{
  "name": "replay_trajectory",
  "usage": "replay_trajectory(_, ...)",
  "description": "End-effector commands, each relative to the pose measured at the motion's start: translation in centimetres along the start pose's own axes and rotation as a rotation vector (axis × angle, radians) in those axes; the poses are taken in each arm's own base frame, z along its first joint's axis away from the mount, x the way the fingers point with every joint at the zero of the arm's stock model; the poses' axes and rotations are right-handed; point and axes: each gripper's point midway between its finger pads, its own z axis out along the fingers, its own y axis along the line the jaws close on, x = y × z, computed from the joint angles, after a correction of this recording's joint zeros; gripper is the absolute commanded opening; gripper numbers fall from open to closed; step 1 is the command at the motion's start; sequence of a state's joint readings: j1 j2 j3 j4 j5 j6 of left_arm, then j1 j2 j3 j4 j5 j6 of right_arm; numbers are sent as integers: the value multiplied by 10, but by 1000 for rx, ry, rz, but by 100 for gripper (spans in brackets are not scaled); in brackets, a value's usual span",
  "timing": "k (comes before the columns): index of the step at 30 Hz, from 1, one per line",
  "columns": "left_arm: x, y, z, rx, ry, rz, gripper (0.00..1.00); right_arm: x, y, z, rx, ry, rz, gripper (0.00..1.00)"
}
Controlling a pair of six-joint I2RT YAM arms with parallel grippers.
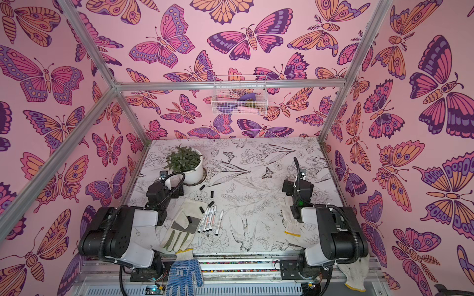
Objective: Insert the pens into the pen caps
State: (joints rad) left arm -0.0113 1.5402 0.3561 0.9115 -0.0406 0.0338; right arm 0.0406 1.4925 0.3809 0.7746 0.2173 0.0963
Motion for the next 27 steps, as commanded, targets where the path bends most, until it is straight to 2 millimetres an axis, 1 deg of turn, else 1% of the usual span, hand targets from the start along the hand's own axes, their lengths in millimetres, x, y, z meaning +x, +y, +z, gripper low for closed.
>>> replay_trajectory(1, -2, 0, 2, 11, -9, 4, 100, -13, -2, 3, 16, -35, -4, 99)
replay_trajectory(5, -3, -1, 2, 13, -10, 1, 100, -13, -2, 3, 14, -32, -4, 99)
replay_trajectory(9, -3, 4, 3, 0, -5, -16, 100, -11, -1, 4, 5, -20, 2, 99)
replay_trajectory(13, -2, 1, 4, 21, 2, -18, 100, -12, 0, 3, -1, -22, -1, 99)
replay_trajectory(14, -4, 3, 4, 15, -1, -17, 100, -16, 4, 4, -24, -14, -15, 94)
replay_trajectory(15, -7, 2, 3, 12, 3, -12, 100, -24, 9, 5, -44, 29, -35, 86)
replay_trajectory(16, -14, 2, 2, 6, 16, -8, 100, -33, 13, 5, -55, 75, -50, 80)
replay_trajectory(17, -17, 7, 2, -27, 85, -12, 100, -44, 17, 5, -69, 100, -64, 76)
replay_trajectory(19, -36, 16, 0, -93, 144, -17, 100, -72, 24, 1, -92, 70, -16, 74)
replay_trajectory(20, -44, 21, -2, -152, 119, -20, 100, -83, 28, -2, -112, 42, 21, 71)
replay_trajectory(21, -50, 21, -5, -190, 91, -6, 100, -93, 30, -4, -117, 15, 89, 70)
replay_trajectory(22, -54, 19, -8, -224, 66, 1, 100, -100, 36, -7, -135, -6, 137, 68)
replay_trajectory(23, -58, 22, -15, -292, 50, -17, 100, -106, 43, -11, -144, -24, 166, 67)
replay_trajectory(24, -59, 17, -20, -304, 46, -24, 100, -110, 51, -16, -142, -32, 172, 67)
replay_trajectory(27, -60, -17, -38, -286, 57, 19, 100, -113, 73, -31, -132, -29, 137, 66)
